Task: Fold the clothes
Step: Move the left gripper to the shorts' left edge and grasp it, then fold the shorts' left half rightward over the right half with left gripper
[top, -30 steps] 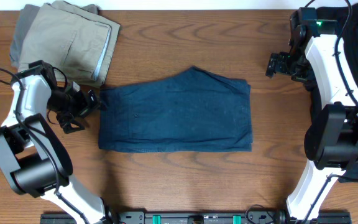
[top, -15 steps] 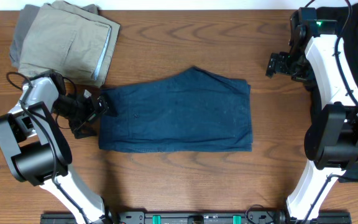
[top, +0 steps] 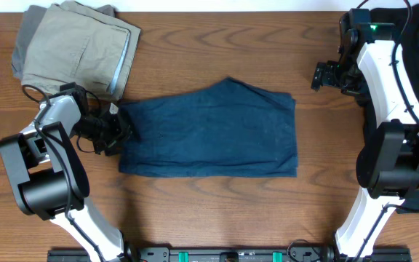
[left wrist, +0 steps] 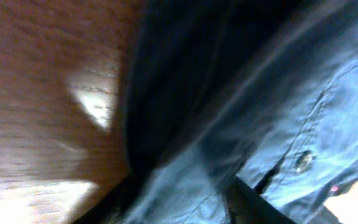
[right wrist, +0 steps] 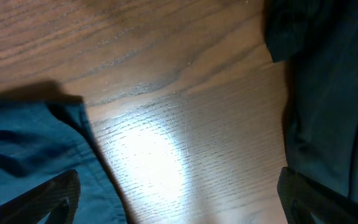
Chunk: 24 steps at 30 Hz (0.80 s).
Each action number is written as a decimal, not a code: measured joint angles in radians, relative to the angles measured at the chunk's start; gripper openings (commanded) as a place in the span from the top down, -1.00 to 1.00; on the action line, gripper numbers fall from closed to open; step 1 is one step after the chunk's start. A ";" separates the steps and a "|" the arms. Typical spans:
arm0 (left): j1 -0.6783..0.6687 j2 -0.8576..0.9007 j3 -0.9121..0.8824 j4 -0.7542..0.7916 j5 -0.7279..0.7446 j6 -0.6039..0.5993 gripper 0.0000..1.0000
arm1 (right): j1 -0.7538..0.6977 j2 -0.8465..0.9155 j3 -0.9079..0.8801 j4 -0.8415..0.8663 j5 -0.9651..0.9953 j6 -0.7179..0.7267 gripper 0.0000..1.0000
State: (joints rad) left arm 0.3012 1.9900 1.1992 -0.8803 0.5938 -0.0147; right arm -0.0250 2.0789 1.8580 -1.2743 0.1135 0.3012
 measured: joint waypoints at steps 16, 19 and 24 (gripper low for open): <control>-0.011 0.017 0.031 -0.057 -0.051 -0.069 0.88 | 0.000 0.000 0.000 0.000 0.000 0.000 -0.99; -0.014 0.006 0.078 -0.118 -0.146 -0.118 0.88 | 0.000 0.000 0.000 0.000 0.000 0.000 -0.98; -0.013 -0.080 0.174 -0.220 -0.283 -0.169 0.88 | 0.000 0.000 0.000 0.000 0.000 0.000 -0.98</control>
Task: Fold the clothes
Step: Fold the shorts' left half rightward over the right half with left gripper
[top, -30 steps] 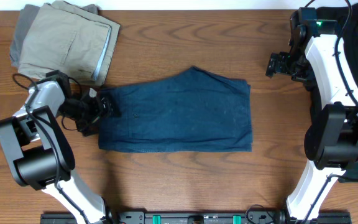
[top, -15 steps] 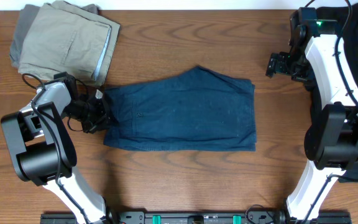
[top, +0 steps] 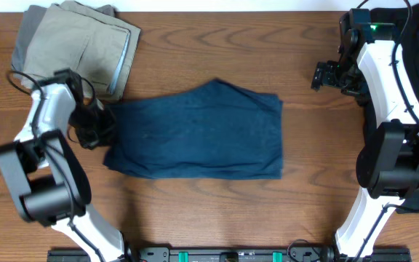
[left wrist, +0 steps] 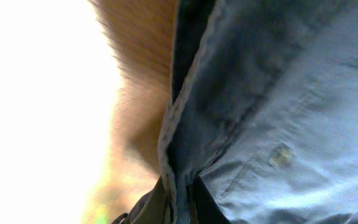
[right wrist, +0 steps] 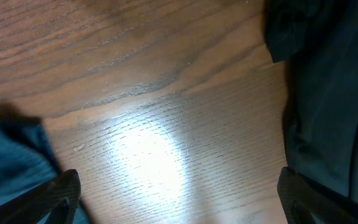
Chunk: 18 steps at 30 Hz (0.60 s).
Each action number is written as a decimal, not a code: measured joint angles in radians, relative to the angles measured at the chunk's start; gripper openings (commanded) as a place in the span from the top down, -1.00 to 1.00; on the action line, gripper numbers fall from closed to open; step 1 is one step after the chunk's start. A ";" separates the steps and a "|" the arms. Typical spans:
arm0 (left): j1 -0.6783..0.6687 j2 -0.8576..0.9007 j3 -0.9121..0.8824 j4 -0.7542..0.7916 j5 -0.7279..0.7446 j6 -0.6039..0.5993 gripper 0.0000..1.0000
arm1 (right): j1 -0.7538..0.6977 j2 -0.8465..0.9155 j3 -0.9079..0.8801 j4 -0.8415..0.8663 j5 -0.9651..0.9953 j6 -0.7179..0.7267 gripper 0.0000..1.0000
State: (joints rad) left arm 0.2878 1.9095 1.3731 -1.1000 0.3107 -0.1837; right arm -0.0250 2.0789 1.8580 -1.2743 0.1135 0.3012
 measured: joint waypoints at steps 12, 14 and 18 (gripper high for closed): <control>-0.090 -0.182 0.364 -0.363 -0.123 0.000 0.88 | 0.000 0.000 0.000 0.000 0.000 0.000 -0.99; -0.143 -0.188 0.406 -0.388 -0.144 -0.001 0.88 | 0.000 0.000 0.000 0.000 0.000 0.000 -0.98; -0.260 -0.191 0.431 -0.386 -0.170 -0.013 0.88 | 0.000 0.000 0.000 0.000 0.000 0.000 -0.99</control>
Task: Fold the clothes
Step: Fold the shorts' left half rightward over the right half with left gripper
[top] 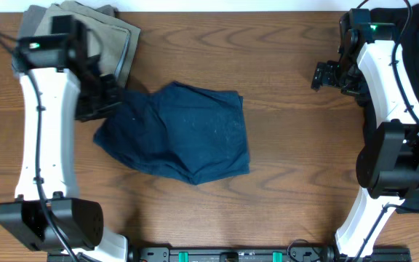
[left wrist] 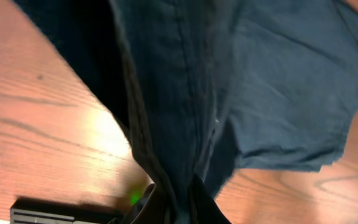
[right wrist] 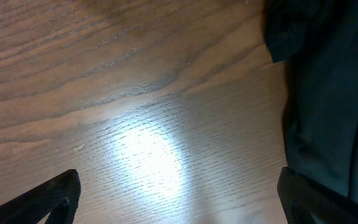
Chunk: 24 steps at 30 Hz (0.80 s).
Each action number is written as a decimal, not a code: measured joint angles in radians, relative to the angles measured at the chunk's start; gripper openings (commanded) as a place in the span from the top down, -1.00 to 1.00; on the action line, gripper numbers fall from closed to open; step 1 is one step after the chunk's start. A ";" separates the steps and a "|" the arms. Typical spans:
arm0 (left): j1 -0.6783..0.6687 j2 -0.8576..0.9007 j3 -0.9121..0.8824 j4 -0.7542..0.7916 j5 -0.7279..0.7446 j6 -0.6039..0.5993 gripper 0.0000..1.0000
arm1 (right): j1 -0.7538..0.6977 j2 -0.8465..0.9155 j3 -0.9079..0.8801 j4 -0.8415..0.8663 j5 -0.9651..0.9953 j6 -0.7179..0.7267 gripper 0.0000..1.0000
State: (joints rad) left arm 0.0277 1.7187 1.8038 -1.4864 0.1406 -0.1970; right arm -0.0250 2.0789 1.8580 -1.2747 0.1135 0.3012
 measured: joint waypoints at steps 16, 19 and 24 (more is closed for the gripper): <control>-0.376 0.000 -0.006 0.159 -0.036 -0.097 0.88 | 0.000 0.000 0.000 0.000 0.000 0.000 -0.99; -0.417 0.000 -0.033 0.208 -0.037 -0.114 0.88 | 0.000 0.000 0.000 0.000 0.000 0.000 -0.98; -0.479 0.004 -0.113 0.314 -0.039 -0.137 0.88 | 0.000 0.000 0.000 0.000 0.000 0.000 -0.99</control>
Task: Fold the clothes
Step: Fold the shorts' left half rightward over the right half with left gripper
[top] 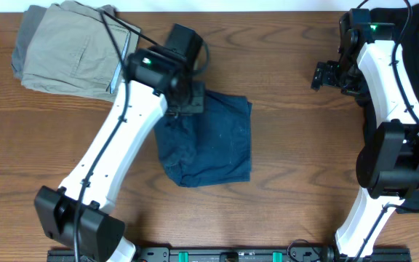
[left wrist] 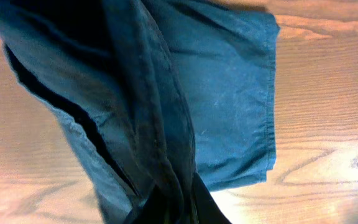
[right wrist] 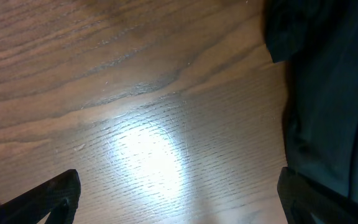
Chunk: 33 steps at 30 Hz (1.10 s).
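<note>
A dark blue garment (top: pixel 213 142) lies bunched in the middle of the table, doubled over on itself. My left gripper (top: pixel 188 98) is above its upper left part, shut on a fold of the blue cloth (left wrist: pixel 166 155) that hangs down from the fingers in the left wrist view (left wrist: pixel 178 208). Folded khaki trousers (top: pixel 71 51) rest at the far left corner. My right gripper (top: pixel 318 75) hangs open at the far right over bare wood (right wrist: pixel 148 143), holding nothing.
A heap of dark clothes sits at the right edge behind the right arm; its edge shows in the right wrist view (right wrist: pixel 328 93). The wooden table (top: pixel 304 167) lies bare between the blue garment and the right arm.
My left gripper has moved right, from the garment's left end to above its middle, carrying the held edge with it. The blue garment is now narrower and doubled over. The right arm has not moved.
At first the blue garment lay spread wide with my left gripper at its left end. Then the gripper held that end with the garment shifted left, later lifted it near the khaki trousers, and now has it over the garment's middle. The right gripper stayed open throughout.
</note>
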Each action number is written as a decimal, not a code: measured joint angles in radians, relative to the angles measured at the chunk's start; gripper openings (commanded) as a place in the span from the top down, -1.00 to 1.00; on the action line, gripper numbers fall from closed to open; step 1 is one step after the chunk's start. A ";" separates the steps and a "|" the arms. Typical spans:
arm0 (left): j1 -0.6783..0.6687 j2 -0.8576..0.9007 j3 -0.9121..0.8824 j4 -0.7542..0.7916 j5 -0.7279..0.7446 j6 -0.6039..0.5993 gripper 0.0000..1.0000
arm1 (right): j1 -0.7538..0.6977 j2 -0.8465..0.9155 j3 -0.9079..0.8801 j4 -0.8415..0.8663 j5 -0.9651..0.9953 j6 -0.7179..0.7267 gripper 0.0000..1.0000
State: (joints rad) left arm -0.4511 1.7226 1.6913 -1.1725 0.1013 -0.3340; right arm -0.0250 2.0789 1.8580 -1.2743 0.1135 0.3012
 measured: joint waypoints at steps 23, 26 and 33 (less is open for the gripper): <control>-0.062 0.032 -0.178 0.130 0.141 -0.036 0.88 | 0.000 0.000 0.000 0.000 0.000 0.000 -0.99; -0.062 0.032 -0.178 0.153 0.183 -0.037 0.88 | 0.000 0.000 0.000 0.000 0.000 0.000 -0.98; -0.063 0.032 -0.178 0.178 0.223 -0.036 0.88 | 0.000 0.000 0.000 0.000 0.000 0.000 -0.99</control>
State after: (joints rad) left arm -0.5140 1.7546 1.5131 -0.9947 0.3241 -0.3702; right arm -0.0250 2.0789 1.8580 -1.2743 0.1135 0.3012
